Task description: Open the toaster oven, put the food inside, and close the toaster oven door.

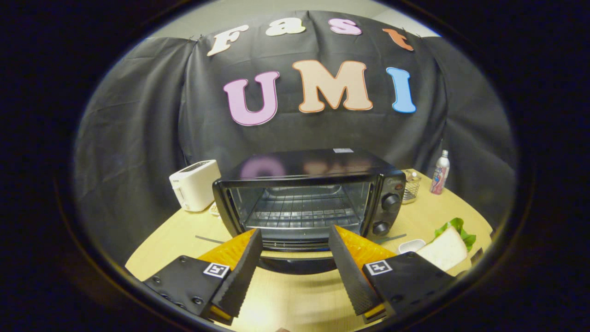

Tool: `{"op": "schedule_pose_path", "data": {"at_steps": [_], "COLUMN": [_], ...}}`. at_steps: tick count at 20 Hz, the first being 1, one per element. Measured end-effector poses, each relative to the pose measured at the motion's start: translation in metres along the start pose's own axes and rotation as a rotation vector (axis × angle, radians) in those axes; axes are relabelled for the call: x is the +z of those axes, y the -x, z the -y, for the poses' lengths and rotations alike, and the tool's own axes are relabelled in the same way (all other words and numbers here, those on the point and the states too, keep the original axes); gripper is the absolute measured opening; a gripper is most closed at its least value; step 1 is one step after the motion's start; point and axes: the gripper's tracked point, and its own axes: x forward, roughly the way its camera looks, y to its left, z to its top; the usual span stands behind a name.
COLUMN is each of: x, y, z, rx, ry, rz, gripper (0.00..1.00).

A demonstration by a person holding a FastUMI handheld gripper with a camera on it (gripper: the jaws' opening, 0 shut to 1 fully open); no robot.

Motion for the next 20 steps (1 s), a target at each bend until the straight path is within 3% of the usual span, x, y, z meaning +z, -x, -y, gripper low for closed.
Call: {"op": "schedule_pose_path", "data": {"at_steps": [6,16,20], "x": [-0.032,-0.128,-0.126], "y": [0.009,-0.002,-0.009], "z": [0.005,0.014,0.017], "rx": [0.002,-0.001,0.017], "ry": [-0.011,-0.011,-0.018], "rz": [-0.11,-0.377,-0.376], "gripper": [0.91,0.9,0.89]}}
